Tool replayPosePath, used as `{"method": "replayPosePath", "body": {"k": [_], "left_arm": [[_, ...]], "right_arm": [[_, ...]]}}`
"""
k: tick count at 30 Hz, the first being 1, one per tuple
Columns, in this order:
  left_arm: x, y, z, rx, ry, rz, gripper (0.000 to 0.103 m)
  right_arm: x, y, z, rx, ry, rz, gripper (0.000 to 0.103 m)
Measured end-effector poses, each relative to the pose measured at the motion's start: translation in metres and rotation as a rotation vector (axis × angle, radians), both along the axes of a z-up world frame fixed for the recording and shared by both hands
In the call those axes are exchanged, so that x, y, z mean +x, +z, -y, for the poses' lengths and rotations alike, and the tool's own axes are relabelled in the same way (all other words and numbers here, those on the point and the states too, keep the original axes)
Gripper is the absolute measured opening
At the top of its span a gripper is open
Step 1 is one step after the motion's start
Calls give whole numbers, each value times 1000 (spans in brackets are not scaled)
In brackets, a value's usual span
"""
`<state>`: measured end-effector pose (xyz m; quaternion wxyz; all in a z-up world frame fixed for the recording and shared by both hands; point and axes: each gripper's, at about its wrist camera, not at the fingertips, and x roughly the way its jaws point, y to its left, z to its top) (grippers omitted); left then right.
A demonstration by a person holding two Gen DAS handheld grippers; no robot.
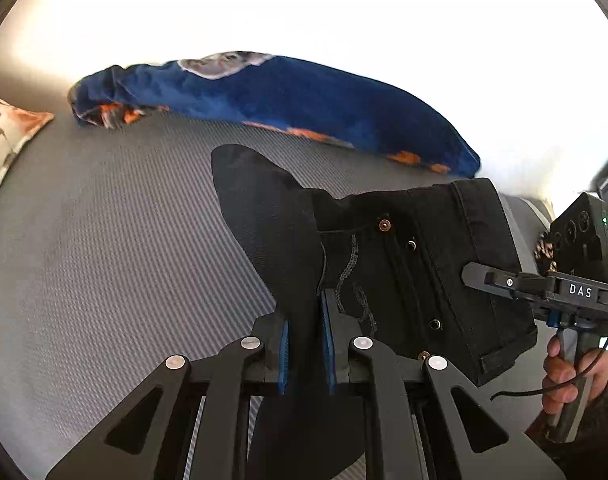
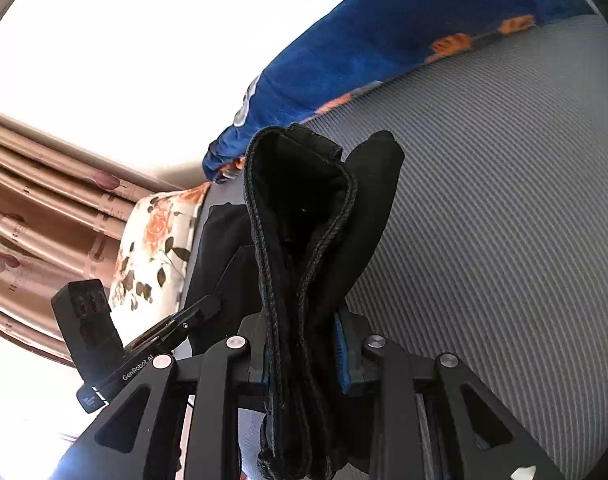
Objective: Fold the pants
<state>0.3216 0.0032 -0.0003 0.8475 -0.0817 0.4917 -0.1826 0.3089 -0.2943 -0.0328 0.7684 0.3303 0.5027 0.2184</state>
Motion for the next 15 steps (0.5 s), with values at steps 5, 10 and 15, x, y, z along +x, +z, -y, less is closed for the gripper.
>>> {"method": "replayPosePath", "body": {"k": [5, 10, 15], "left_arm": [[28, -15, 0, 25, 6, -12, 14], [49, -36, 2, 59, 10, -28, 14], [55, -72, -13, 97, 37, -80, 22]], "right_arm": [[25, -9, -6, -2, 8, -14, 23], [42, -25, -8, -36, -4, -31, 23], [49, -45, 0, -175, -26, -47, 25]]}}
